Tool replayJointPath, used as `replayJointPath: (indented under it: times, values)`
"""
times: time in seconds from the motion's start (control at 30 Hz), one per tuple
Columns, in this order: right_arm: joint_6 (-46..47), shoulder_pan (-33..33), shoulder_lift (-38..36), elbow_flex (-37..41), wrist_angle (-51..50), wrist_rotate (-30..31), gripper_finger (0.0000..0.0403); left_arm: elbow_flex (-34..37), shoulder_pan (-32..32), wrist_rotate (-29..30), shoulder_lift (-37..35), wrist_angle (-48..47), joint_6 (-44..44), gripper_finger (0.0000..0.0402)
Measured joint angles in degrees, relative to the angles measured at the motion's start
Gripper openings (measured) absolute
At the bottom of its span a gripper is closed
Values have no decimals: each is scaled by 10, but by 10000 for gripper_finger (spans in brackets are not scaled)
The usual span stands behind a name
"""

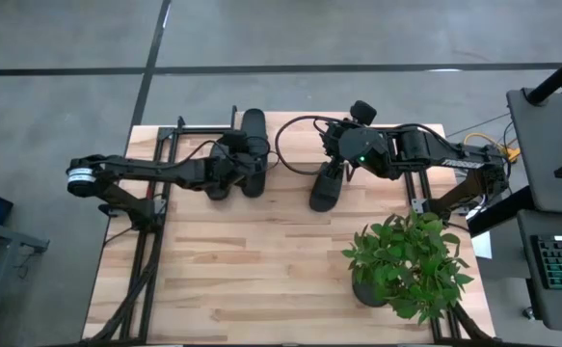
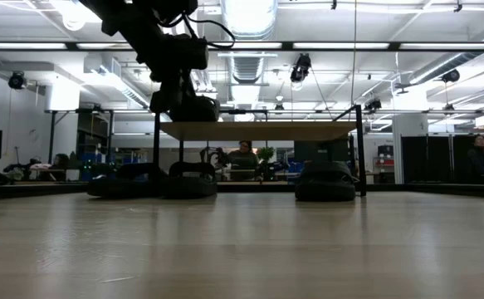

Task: Pick and place slides into the shelf
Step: Put the black slipper on the shelf

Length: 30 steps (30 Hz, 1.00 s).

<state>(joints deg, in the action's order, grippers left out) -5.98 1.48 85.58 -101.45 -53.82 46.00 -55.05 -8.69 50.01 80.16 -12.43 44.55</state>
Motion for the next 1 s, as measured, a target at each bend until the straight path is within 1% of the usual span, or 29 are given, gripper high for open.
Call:
replayJointPath:
  times: [0.07,0.13,0.3,0.57,1.0]
  values:
    - [0,0,0,0,0,0,117,0,0,0,0,2,10,17]
    - [0,0,0,0,0,0,118,0,0,1,-1,2,13,8]
    - [0,0,0,0,0,0,114,0,6,26,-8,-1,14,2]
    - [0,0,0,0,0,0,113,3,17,33,-24,-2,8,1]
    - [0,0,0,0,0,0,112,29,29,57,-28,-20,-38,0]
